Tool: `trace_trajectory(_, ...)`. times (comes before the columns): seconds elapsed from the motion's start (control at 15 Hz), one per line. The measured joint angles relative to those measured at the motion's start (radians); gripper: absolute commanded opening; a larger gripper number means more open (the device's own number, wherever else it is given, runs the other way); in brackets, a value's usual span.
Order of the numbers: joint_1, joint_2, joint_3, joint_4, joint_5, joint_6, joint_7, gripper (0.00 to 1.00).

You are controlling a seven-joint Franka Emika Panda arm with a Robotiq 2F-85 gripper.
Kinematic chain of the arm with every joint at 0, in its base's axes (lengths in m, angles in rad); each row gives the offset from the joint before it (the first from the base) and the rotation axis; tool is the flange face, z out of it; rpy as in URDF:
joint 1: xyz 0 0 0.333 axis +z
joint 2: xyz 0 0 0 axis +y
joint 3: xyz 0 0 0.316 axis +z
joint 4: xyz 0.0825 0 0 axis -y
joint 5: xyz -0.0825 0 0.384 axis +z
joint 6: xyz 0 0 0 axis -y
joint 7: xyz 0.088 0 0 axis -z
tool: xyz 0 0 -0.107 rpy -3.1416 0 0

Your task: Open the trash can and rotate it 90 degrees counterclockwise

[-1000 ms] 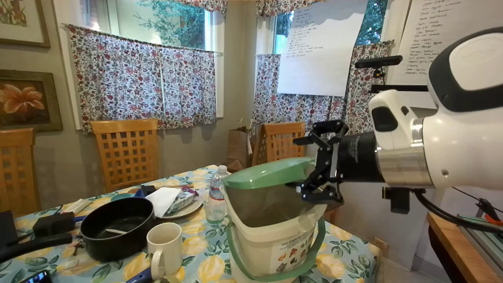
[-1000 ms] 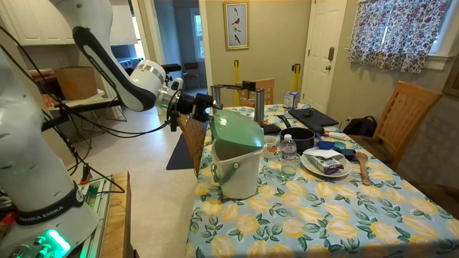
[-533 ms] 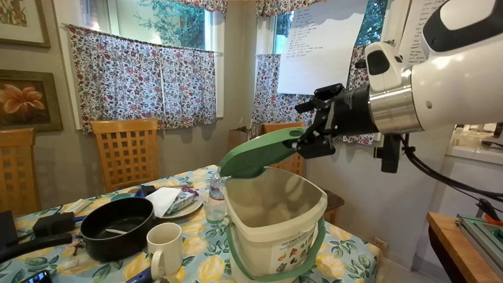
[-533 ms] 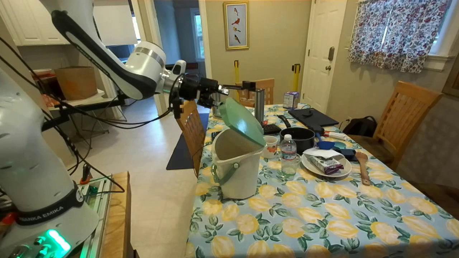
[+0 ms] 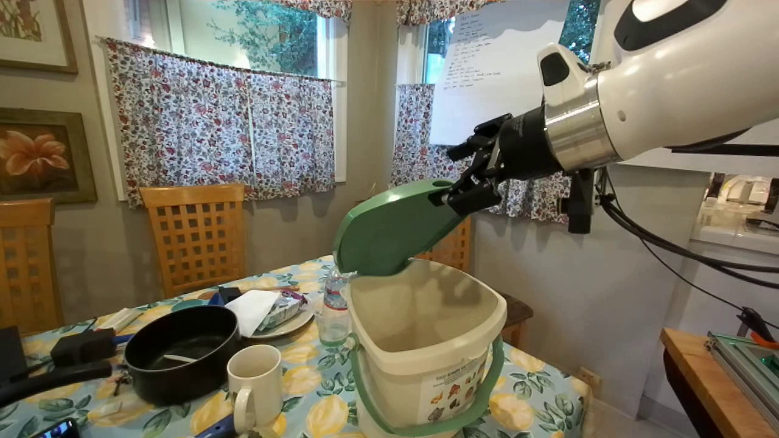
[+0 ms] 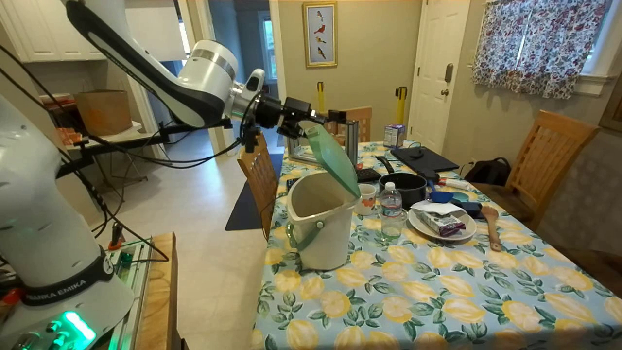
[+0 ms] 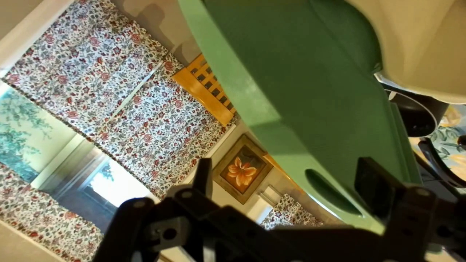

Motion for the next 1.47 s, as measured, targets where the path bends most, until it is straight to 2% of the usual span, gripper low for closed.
trace_trajectory(0.53, -0.021, 0.002, -0.034, 0.053, -0.022, 0.022, 0.004, 1.0)
trace_trajectory(1.2, -0.013, -0.052, -0.037, 0.033, -0.02, 0.105, 0.058, 1.0)
trace_trajectory(1.47, -0.004, -0.115, -0.037, -0.016, 0.082, 0.138, 0.084, 1.0)
